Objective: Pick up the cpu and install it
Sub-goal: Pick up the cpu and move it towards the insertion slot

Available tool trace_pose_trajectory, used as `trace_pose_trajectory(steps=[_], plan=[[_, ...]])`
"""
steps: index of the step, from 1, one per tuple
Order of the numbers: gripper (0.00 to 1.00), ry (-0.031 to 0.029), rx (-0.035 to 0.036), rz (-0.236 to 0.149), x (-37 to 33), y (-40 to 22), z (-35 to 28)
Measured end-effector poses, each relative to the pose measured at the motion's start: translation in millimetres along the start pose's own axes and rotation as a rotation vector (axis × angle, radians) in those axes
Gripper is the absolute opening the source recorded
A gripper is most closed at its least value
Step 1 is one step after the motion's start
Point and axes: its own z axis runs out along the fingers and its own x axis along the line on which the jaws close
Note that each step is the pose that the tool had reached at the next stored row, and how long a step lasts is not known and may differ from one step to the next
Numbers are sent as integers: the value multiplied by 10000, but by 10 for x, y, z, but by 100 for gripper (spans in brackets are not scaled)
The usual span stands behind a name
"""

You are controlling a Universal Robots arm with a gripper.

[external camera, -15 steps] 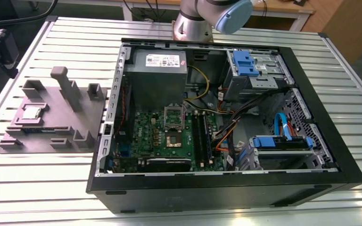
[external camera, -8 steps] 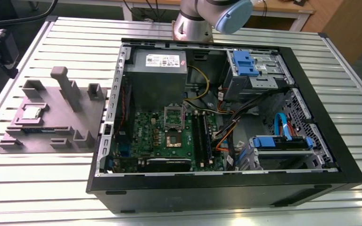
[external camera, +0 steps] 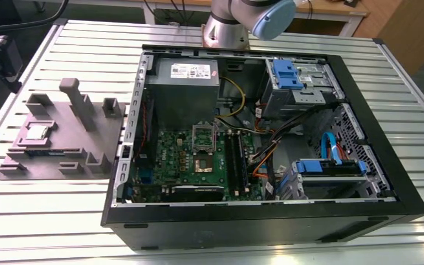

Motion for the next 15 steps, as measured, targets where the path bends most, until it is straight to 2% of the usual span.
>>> trace_pose_trajectory(steps=[6, 15], plan=[[60, -3, -1, 1, 0, 0, 19], [60, -1, -1, 2, 1, -3, 118]])
